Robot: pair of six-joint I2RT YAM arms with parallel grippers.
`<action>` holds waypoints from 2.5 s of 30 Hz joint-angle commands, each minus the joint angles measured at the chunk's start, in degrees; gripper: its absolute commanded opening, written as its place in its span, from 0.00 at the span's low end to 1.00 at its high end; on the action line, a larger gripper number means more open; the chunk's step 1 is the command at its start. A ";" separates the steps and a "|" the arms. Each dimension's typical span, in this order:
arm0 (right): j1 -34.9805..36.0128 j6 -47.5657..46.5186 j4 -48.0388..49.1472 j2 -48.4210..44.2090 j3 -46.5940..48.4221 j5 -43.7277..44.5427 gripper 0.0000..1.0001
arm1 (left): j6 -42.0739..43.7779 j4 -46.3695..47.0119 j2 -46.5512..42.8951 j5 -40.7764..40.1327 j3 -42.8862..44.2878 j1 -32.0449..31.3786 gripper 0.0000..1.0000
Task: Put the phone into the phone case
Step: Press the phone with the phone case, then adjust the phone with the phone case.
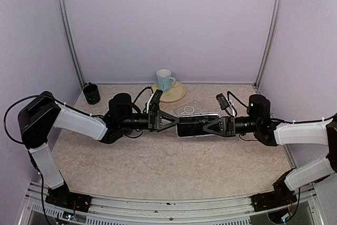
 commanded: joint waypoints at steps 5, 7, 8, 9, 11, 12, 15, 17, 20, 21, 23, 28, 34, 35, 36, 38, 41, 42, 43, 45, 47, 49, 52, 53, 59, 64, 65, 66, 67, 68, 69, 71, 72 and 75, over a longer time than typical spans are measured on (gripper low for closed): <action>0.21 3.13 8.69 -4.10 -0.11 -2.59 0.00 | 0.31 2.65 -1.85 1.39 -1.27 0.02 0.56; 0.17 4.03 9.81 -4.12 -0.20 -2.78 0.00 | 0.09 3.66 -1.57 2.43 -1.15 -0.54 0.56; 0.17 4.66 10.56 -4.03 -0.34 -2.90 0.00 | -0.10 4.34 -1.23 3.21 -0.95 -0.93 0.56; 0.17 5.21 11.26 -3.99 -0.45 -3.04 0.00 | -0.24 4.64 -1.10 3.68 -0.70 -1.27 0.56; 0.17 5.86 12.29 -3.67 -0.57 -3.14 0.00 | -0.64 5.62 -0.59 4.65 -0.36 -1.89 0.56; 0.17 6.02 12.52 -3.56 -0.57 -3.22 0.00 | -1.08 6.36 -0.15 5.07 -0.16 -2.16 0.56; 0.17 6.06 12.53 -3.25 -0.57 -2.98 0.00 | -2.08 8.12 0.88 6.42 0.29 -2.87 0.56; 0.16 5.33 11.26 -3.15 -0.26 -2.37 0.00 | -2.65 9.07 1.55 7.09 0.54 -3.12 0.55; 0.19 4.09 9.10 -3.27 0.02 -1.30 0.00 | -3.02 9.52 1.78 7.44 0.58 -3.21 0.50; 0.15 3.59 8.38 -3.32 0.18 -0.95 0.00 | -3.01 9.55 1.78 7.46 0.58 -3.21 0.47; 0.17 2.59 6.85 -3.41 0.58 -0.25 0.00 | -3.07 9.55 1.90 7.52 0.71 -3.13 0.40; 0.22 -0.70 2.49 -3.33 1.48 1.42 0.00 | -3.88 9.39 2.26 6.43 0.76 -2.66 0.09; 0.65 -7.13 -6.36 -4.54 2.86 8.43 0.00 | -4.28 5.62 2.66 3.00 1.35 -1.62 0.00; 0.69 -7.99 -7.57 -4.74 3.01 9.31 0.00 | -4.22 5.22 2.66 2.67 1.47 -1.53 0.00; 0.69 -8.29 -8.30 -4.88 3.13 9.82 0.00 | -4.31 5.12 2.58 2.57 1.54 -1.50 0.00; 0.69 -8.27 -8.19 -5.23 3.06 10.38 0.00 | -4.39 4.91 2.66 2.62 1.76 -1.46 0.00; 0.69 -5.37 -6.26 -5.70 2.95 10.49 0.00 | -3.87 3.94 2.58 1.95 1.98 -1.46 0.31; 0.69 -3.94 -5.64 -5.89 2.94 10.94 0.00 | -3.09 2.83 2.38 1.15 2.07 -1.42 0.38; 0.69 -2.52 -6.00 -6.02 3.28 11.79 0.00 | -1.78 0.94 1.82 -0.07 2.14 -1.42 0.43; 0.69 -0.76 -8.77 -5.57 5.23 14.00 0.00 | 3.77 -5.07 0.21 -4.47 2.45 -1.45 0.52; 0.69 0.80 -10.70 -4.83 6.80 14.18 0.00 | 9.98 -12.97 -2.57 -10.16 3.59 -1.81 0.61; 0.69 3.28 -12.09 -4.31 7.77 14.51 0.00 | 15.84 -21.26 -4.92 -16.09 4.85 -2.54 0.68; 0.69 6.53 -14.33 -2.88 9.35 14.40 0.00 | 24.35 -28.72 -8.58 -25.85 6.44 -4.62 0.78; 0.74 7.51 -14.81 -2.55 9.70 14.34 0.00 | 27.20 -30.83 -9.66 -29.17 6.92 -5.66 0.83; 0.69 11.07 -16.47 -1.60 10.43 15.49 0.00 | 43.53 -34.98 -10.52 -47.51 8.42 -13.67 0.99; 0.69 12.30 -18.67 -0.49 10.90 15.81 0.00 | 55.77 -28.87 -10.09 -57.61 5.90 -18.41 0.99; 0.69 12.66 -18.91 -0.36 10.94 15.68 0.00 | 59.56 -27.08 -9.98 -59.09 5.14 -19.06 0.99; 0.69 12.97 -19.00 -0.20 10.88 15.51 0.00 | 62.43 -25.06 -9.78 -60.49 4.35 -19.75 0.99; 0.69 13.31 -19.09 -0.11 10.86 15.50 0.00 | 65.10 -23.45 -9.61 -61.94 3.75 -20.36 0.99; 0.69 13.61 -19.28 -0.06 10.85 15.44 0.00 | 67.77 -22.07 -9.03 -62.94 3.40 -20.86 0.98; 0.69 13.82 -19.64 -0.01 10.85 15.49 0.00 | 70.53 -20.78 -8.57 -63.56 3.09 -21.19 0.96; 0.69 14.30 -20.20 0.04 10.98 15.46 0.00 | 77.29 -17.19 -6.77 -64.82 1.92 -22.32 0.92; 0.65 14.67 -20.40 0.08 11.02 15.45 0.00 | 80.48 -15.45 -6.22 -64.70 1.05 -22.81 0.90; 0.69 15.82 -20.45 0.19 10.91 15.19 0.00 | 87.68 -10.10 -4.32 -62.95 -1.34 -23.68 0.85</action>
